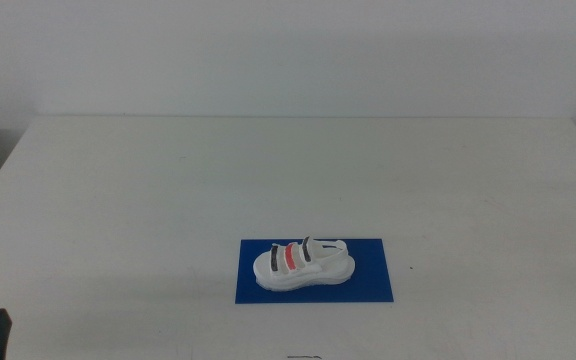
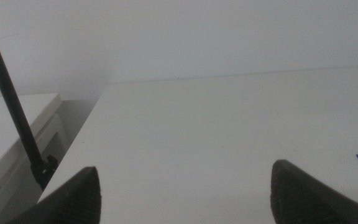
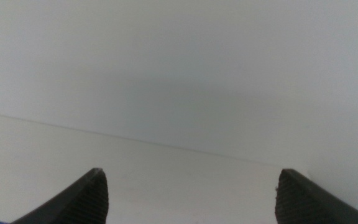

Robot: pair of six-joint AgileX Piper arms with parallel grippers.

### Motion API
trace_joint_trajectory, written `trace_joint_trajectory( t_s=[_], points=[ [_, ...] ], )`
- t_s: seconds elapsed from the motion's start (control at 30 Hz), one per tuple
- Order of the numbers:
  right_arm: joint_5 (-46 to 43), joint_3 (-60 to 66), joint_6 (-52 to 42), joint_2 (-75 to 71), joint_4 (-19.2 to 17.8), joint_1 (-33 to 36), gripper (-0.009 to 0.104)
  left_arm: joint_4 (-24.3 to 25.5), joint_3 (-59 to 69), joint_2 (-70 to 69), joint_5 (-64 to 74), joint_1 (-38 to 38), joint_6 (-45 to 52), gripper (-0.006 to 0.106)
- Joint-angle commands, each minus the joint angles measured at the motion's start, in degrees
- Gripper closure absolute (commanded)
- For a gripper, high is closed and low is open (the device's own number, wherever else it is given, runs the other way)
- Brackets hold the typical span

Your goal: Use one arm to grab the shoe from the table and place it on the mat.

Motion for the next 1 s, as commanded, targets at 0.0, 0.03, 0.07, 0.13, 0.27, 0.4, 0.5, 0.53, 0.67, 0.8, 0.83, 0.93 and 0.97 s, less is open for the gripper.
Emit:
trace_joint_trajectory(
  t_s=[0.0, 0.03, 0.07, 0.13, 0.27, 0.4, 0.5, 0.53, 0.67, 0.8, 0.83, 0.93, 0.97],
  points=[
    [-6.8, 0.7, -2.6, -0.4, 3.0, -0.4, 0.011, -0.5, -0.2, -1.1, -4.8, -0.1, -0.9, 0.007],
    [-7.7, 2.0, -2.6, -0.6, 3.0, -0.4, 0.011, -0.5, -0.2, -1.1, -4.8, -0.1, -0.9, 0.007],
    [-8.8, 3.3, -2.6, -1.0, 3.0, -0.3, 0.011, -0.5, -0.2, -1.1, -4.8, -0.1, -0.9, 0.007],
    [-9.9, 5.1, -2.6, -1.8, 2.3, -0.3, 0.011, -0.5, -0.2, -1.1, -4.8, -0.1, -0.9, 0.007],
    [-9.8, 8.3, -2.2, -4.1, 2.1, -0.3, 0.011, -0.5, -0.2, -1.1, -4.8, -0.1, -0.9, 0.007],
    [-10.0, 12.5, -2.2, -6.7, 2.1, -0.3, 0.011, -0.5, -0.2, -1.1, -4.8, -0.1, -0.9, 0.007],
    [-10.2, 16.5, -2.2, -8.9, 2.1, -0.3, 0.011, -0.5, -0.2, -1.1, -4.8, -0.1, -0.9, 0.007],
    [-10.2, 17.7, -2.2, -9.7, 2.1, -0.3, 0.011, -0.5, -0.2, -1.1, -4.8, -0.1, -0.9, 0.007],
    [-9.4, 22.3, -2.2, -14.3, 2.1, -0.3, 0.011, -0.5, -0.2, -1.1, -4.8, -0.1, -0.9, 0.007],
    [-7.4, 22.1, -2.2, -19.2, 2.1, -0.3, 0.011, -0.5, -0.2, -1.1, -4.8, -0.1, -0.9, 0.007],
    [-7.4, 22.1, -2.2, -20.3, 2.1, -0.3, 0.011, -0.5, -0.2, -1.1, -4.8, -0.1, -0.9, 0.007],
    [-7.4, 22.1, -2.2, -24.1, 2.1, -0.3, 0.011, -0.5, -0.2, -1.1, -4.8, -0.1, -0.9, 0.007],
    [-7.4, 22.1, -2.2, -25.4, 2.1, -0.3, 0.011, -0.5, -0.2, -1.1, -4.8, -0.1, -0.9, 0.007]
  ],
)
